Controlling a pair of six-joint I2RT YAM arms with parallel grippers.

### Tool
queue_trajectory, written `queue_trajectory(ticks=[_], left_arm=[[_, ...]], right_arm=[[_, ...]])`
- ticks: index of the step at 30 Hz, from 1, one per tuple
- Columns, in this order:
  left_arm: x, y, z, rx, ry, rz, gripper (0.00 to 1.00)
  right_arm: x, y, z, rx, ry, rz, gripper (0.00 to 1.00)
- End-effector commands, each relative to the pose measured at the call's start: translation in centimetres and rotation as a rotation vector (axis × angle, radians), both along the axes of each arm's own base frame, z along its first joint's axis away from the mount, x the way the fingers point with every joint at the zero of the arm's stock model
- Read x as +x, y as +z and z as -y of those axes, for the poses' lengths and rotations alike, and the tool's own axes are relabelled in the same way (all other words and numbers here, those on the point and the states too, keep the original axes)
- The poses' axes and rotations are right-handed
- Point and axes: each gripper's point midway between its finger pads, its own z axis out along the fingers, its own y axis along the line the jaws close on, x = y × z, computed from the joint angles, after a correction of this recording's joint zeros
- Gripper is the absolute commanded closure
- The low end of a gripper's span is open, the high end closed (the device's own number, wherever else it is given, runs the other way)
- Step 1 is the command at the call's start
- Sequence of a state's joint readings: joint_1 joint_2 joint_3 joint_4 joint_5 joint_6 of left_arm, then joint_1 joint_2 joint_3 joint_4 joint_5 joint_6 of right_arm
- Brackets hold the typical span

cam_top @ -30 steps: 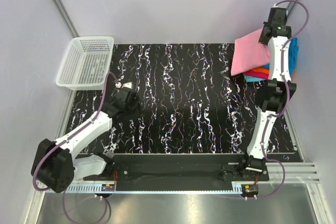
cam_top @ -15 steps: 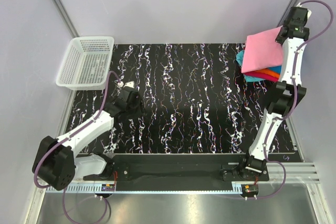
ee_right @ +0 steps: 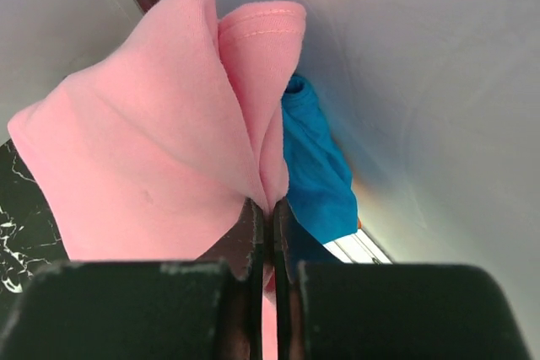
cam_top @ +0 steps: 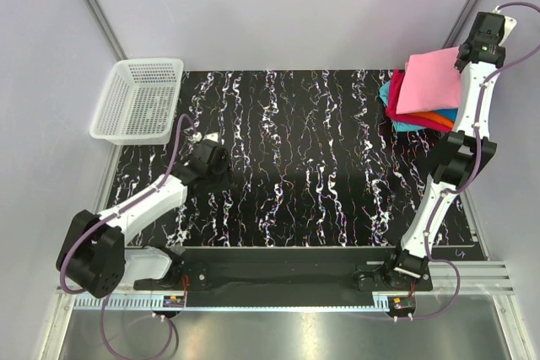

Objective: Fold and stack the t-shirts
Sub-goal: Neatly place the folded tshirt to the corner, then reset both grippers

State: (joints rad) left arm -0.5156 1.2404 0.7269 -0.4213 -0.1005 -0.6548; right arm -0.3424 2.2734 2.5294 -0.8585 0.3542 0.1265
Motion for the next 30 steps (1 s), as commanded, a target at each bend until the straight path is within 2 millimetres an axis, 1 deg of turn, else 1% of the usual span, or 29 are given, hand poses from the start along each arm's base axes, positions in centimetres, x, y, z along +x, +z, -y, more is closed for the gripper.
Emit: queue_trajectory(ticks=[1, 2, 3, 4, 5, 6, 8, 9, 14, 17, 18, 20, 23, 24, 25, 26, 27, 28, 29, 30], left_arm=[[0.9, 0.7, 1.0, -0.033, -0.018, 0.033, 0.53], [0.9, 0.6, 1.0, -0.032, -0.018, 0.032, 0.53], [0.9, 0.6, 1.0, -0.030, -0.019, 0.031, 0.53], [0.9, 0.5, 1.0, -0.031, -0.020, 0.029, 0.54], [0.9, 0.5, 1.0, -0.030, -0.021, 0.029, 0.53], [0.9, 0.5, 1.0, -0.029, -0.022, 0.029, 0.53], [0.9, 0.4, 1.0, -0.026, -0.024, 0.027, 0.53], [0.9, 0.4, 1.1, -0.027, -0.025, 0.027, 0.53], [1.0, 0.3, 1.2, -0.031, -0.028, 0.026, 0.53], [1.1, 0.4, 1.1, -0.029, -0.028, 0.034, 0.53], [1.2, 0.6, 1.1, -0.027, -0.027, 0.042, 0.53], [1.3, 0.8, 0.9, -0.021, -0.024, 0.054, 0.53], [1.7, 1.7, 0.6, -0.015, -0.015, 0.101, 0.49], [2.0, 2.0, 0.4, -0.006, -0.008, 0.118, 0.38], [2.1, 2.6, 0.3, -0.008, -0.004, 0.137, 0.30], [2.2, 2.9, 0.2, -0.008, -0.002, 0.151, 0.24], [2.6, 3.5, 0.1, -0.004, -0.001, 0.176, 0.16], [2.7, 4.2, 0.1, -0.006, -0.003, 0.198, 0.01], [2.8, 4.5, 0.0, -0.002, -0.009, 0.211, 0.01], [3.0, 4.9, -0.1, 0.007, -0.010, 0.228, 0.01]], right_arm=[[-0.3, 2.0, 2.2, -0.060, -0.100, 0.067, 0.97], [-0.3, 1.6, 2.3, -0.057, -0.103, 0.059, 0.90], [-0.5, 1.1, 2.4, -0.055, -0.114, 0.045, 0.72], [-0.5, 0.7, 2.4, -0.050, -0.118, 0.039, 0.57], [-0.4, 0.6, 2.3, -0.048, -0.112, 0.037, 0.46], [-0.4, 0.3, 2.3, -0.042, -0.108, 0.029, 0.24], [-0.3, 0.3, 2.1, -0.037, -0.100, 0.030, 0.04], [-0.4, 0.4, 2.0, -0.034, -0.099, 0.030, 0.00], [-0.1, 0.8, 1.0, 0.001, -0.046, 0.043, 0.00], [0.1, 1.3, -0.5, 0.047, 0.021, 0.064, 0.00], [0.1, 1.4, -1.5, 0.079, 0.054, 0.068, 0.00], [0.1, 1.5, -2.7, 0.104, 0.088, 0.071, 0.00], [0.0, 1.3, -6.8, 0.172, 0.176, 0.062, 0.00], [-0.5, 0.9, -8.4, 0.197, 0.198, 0.046, 0.00], [-0.7, 0.8, -9.7, 0.205, 0.221, 0.039, 0.00], [-0.2, 0.7, -12.8, 0.204, 0.276, 0.034, 0.00], [-0.9, 0.3, -14.5, 0.210, 0.306, 0.015, 0.00], [-1.0, 0.2, -16.4, 0.209, 0.341, 0.009, 0.00], [-0.8, 0.3, -19.6, 0.203, 0.398, 0.014, 0.00], [-1.9, 0.0, -21.3, 0.199, 0.420, -0.002, 0.00]])
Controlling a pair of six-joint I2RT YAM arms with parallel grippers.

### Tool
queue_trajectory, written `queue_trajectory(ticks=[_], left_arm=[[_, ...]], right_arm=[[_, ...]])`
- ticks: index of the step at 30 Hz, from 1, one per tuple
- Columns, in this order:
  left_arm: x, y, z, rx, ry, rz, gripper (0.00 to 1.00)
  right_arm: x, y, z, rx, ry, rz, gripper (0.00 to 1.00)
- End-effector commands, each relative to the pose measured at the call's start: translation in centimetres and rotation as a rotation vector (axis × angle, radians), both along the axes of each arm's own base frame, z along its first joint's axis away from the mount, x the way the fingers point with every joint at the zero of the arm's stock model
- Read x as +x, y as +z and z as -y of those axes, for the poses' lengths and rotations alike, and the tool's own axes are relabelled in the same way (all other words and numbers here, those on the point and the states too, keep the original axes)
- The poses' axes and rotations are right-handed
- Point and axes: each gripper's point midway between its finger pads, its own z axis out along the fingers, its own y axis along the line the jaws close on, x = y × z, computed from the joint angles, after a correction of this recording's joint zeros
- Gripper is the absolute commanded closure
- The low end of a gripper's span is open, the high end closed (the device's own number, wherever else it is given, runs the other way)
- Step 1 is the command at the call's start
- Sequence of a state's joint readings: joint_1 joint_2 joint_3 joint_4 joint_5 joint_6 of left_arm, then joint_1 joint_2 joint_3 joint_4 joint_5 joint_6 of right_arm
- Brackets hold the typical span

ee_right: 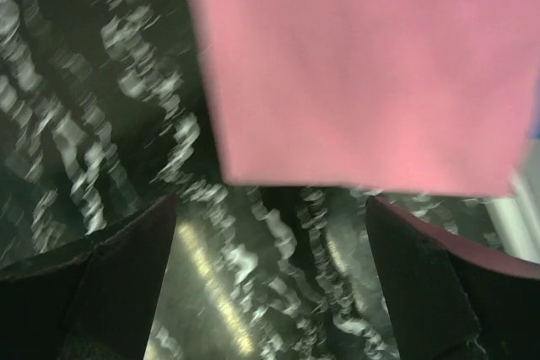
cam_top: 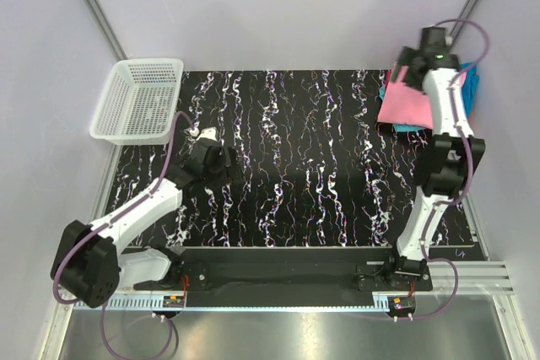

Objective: Fold and stack the t-shirts
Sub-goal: Reset both grippers

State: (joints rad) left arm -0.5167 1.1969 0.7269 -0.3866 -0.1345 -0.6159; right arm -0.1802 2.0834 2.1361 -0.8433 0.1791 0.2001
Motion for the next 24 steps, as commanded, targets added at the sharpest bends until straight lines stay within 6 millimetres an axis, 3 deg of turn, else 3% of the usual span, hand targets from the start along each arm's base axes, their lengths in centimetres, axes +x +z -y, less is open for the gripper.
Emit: queue_trajectory(ticks=[1, 2, 3, 5, 6, 8, 9, 13, 16, 24], left_arm=[[2.1, 4.1, 0.0, 0.007, -0.009, 0.167, 0.01], [2.2, 4.5, -0.2, 0.012, -0.009, 0.182, 0.01], [2.2, 4.9, -0.4, 0.020, -0.011, 0.200, 0.01], [2.2, 6.2, -0.9, 0.033, -0.008, 0.245, 0.01], [2.4, 6.7, -1.4, 0.047, 0.010, 0.264, 0.01], [2.4, 7.6, -1.9, 0.052, 0.032, 0.293, 0.01], [2.7, 8.0, -2.4, 0.065, 0.058, 0.311, 0.01], [3.3, 9.4, -2.9, 0.084, 0.086, 0.347, 0.01], [3.8, 9.9, -2.9, 0.098, 0.087, 0.354, 0.01], [5.0, 9.5, -2.5, 0.133, 0.089, 0.327, 0.01]], right_arm=[[-1.1, 5.3, -9.6, 0.021, 0.187, 0.136, 0.00], [-1.3, 5.3, -10.0, 0.023, 0.192, 0.149, 0.00], [-2.6, 4.7, -13.7, 0.041, 0.265, 0.134, 0.00], [-3.6, 4.4, -16.1, 0.073, 0.319, 0.142, 0.00], [-5.2, 3.6, -17.8, 0.102, 0.353, 0.127, 0.00], [-6.3, 3.2, -20.0, 0.162, 0.407, 0.142, 0.00], [-7.9, 2.3, -21.6, 0.192, 0.433, 0.124, 0.00], [-11.0, 0.0, -25.5, 0.214, 0.514, 0.084, 0.00], [-13.3, -1.8, -27.8, 0.217, 0.561, 0.035, 0.00], [-17.1, -5.4, -31.3, 0.248, 0.632, -0.009, 0.00]])
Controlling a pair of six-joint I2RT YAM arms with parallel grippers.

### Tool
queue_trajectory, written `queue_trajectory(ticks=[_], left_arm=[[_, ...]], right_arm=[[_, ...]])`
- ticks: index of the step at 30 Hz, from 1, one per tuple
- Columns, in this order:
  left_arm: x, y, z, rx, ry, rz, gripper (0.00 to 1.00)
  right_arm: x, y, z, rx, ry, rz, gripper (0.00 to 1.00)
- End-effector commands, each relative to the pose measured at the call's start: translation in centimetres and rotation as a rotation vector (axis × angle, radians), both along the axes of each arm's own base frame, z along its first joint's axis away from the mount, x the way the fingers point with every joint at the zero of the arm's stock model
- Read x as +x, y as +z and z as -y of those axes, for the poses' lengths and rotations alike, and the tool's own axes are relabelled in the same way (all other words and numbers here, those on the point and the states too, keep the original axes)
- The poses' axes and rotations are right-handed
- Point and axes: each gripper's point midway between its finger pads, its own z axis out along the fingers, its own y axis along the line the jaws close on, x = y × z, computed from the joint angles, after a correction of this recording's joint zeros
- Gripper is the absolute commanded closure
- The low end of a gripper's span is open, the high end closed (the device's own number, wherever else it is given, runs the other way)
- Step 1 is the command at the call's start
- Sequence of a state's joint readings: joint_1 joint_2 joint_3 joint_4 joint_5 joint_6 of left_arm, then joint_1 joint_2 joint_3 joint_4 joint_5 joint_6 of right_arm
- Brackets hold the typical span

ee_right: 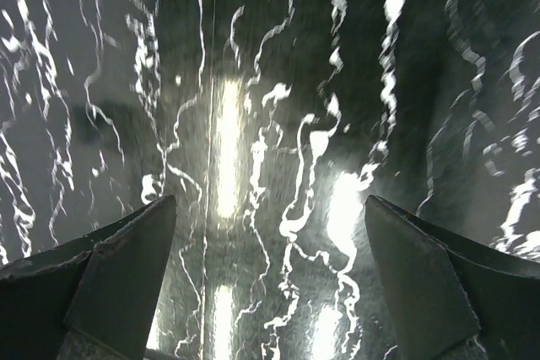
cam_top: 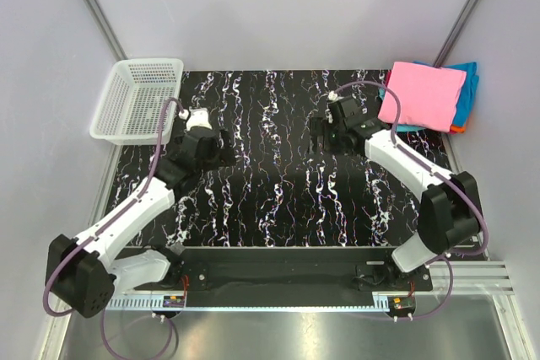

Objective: Fold and stack the t-shirts
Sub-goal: Reset both grippers

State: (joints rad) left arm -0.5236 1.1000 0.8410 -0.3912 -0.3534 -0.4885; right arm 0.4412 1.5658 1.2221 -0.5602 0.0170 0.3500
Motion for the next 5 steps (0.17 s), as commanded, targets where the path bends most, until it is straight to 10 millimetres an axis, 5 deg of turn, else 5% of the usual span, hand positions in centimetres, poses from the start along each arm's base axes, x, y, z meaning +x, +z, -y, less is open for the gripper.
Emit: queue_trajectory(ticks=[1, 5], left_arm=[[1.5, 1.7, 0.2, 0.011, 0.020, 0.053, 0.01], [1.6, 1.2, 0.3, 0.028, 0.026, 0.020, 0.01]], right_arm=[[0.1, 2.4, -1.9, 0.076, 0.014, 0.102, 0.00], [-0.9, 1.5, -3.1, 0.076, 0.052, 0.103, 0.00]])
